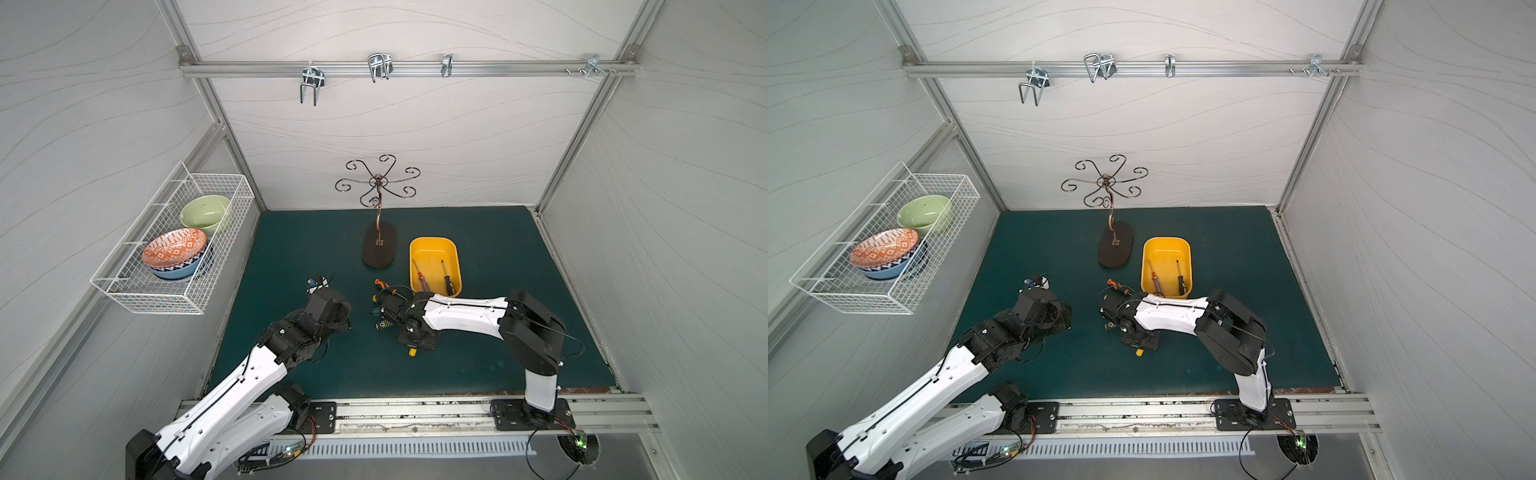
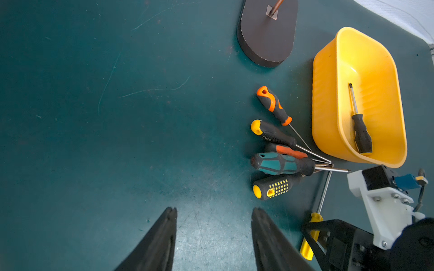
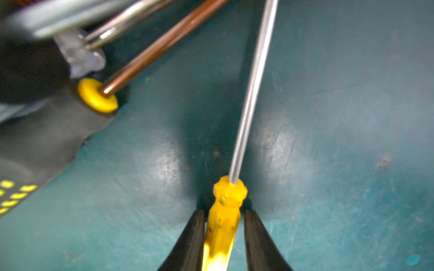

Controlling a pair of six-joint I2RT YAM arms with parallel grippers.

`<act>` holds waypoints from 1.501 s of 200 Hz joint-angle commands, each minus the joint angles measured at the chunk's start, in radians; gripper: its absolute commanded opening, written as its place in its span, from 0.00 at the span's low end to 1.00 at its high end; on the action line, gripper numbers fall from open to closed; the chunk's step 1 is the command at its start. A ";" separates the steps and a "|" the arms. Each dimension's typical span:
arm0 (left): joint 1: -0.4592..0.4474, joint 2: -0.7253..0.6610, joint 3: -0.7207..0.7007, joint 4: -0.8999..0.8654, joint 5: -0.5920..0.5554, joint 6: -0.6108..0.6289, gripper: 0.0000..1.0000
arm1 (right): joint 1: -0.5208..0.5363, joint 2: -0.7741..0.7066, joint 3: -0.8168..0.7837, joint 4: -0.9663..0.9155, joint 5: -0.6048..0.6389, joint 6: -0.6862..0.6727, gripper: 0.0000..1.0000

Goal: Put the screwdriver on the desktop into the storage box
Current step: Pick up the screwdriver from the center of the board, then place the screwdriver in the storage box.

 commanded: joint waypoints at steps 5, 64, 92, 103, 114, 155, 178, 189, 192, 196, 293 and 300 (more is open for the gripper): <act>0.005 0.009 0.016 0.029 0.004 0.007 0.55 | -0.008 -0.015 -0.035 -0.023 -0.005 0.005 0.25; 0.005 0.017 0.026 0.022 0.000 0.012 0.55 | -0.008 -0.028 -0.062 -0.003 -0.022 0.003 0.05; 0.004 0.014 0.028 0.019 0.000 0.011 0.55 | -0.003 -0.092 -0.085 -0.022 -0.014 -0.007 0.00; 0.005 0.015 0.029 0.019 -0.001 0.011 0.54 | 0.004 -0.135 -0.104 -0.037 -0.002 -0.003 0.00; 0.005 0.018 0.032 0.022 0.001 0.011 0.54 | 0.012 -0.184 -0.128 -0.058 0.005 0.008 0.00; 0.004 0.035 0.042 0.031 0.004 0.017 0.54 | 0.020 -0.392 -0.286 -0.136 -0.005 0.100 0.00; 0.005 0.041 0.046 0.036 0.011 0.022 0.54 | 0.012 -0.517 -0.335 -0.211 0.029 0.134 0.00; 0.005 0.044 0.047 0.037 0.014 0.025 0.54 | 0.007 -0.580 -0.328 -0.256 0.070 0.121 0.00; 0.005 0.044 0.049 0.038 0.014 0.026 0.54 | 0.003 -0.597 -0.324 -0.261 0.081 0.106 0.00; 0.005 0.046 0.049 0.039 0.016 0.028 0.54 | -0.006 -0.619 -0.320 -0.262 0.090 0.078 0.00; 0.004 0.089 0.064 0.087 0.212 0.141 0.54 | -0.501 -0.475 0.018 -0.157 -0.300 -0.743 0.00; 0.004 0.096 0.066 0.087 0.230 0.153 0.54 | -0.506 -0.434 0.053 -0.155 -0.311 -0.764 0.00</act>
